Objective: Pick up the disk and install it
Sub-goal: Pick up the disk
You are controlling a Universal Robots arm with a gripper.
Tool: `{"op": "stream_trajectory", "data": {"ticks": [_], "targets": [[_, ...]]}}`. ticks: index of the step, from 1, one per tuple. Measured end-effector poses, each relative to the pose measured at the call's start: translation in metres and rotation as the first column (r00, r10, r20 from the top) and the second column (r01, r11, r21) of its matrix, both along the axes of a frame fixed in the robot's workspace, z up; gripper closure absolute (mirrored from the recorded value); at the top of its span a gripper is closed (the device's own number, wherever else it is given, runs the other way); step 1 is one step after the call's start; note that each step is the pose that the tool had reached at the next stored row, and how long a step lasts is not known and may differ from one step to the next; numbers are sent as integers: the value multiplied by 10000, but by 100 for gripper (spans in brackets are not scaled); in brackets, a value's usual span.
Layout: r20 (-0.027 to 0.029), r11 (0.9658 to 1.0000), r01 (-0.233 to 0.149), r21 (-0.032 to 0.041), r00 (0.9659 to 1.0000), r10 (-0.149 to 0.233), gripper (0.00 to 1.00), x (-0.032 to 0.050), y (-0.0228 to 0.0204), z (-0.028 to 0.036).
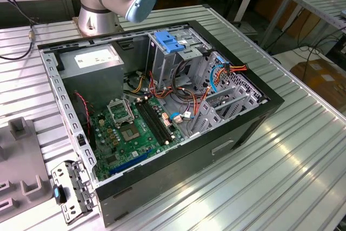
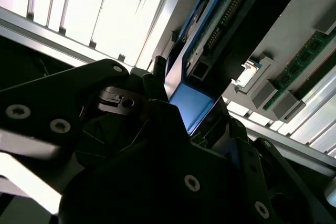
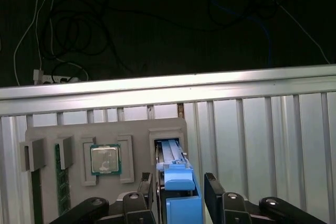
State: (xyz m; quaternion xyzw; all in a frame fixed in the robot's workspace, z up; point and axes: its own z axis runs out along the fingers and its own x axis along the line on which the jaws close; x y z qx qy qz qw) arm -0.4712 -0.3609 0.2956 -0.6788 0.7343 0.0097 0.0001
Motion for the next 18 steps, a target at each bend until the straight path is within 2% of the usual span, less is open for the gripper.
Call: {"op": "stream_trajectory", "data": {"ticks": [10,18], "targets": [[-1,10000,30,2,10000,-30,49,-1,-3,-18],[-4,10000,51,9,10000,-51,49,-1,-4,13]]}}
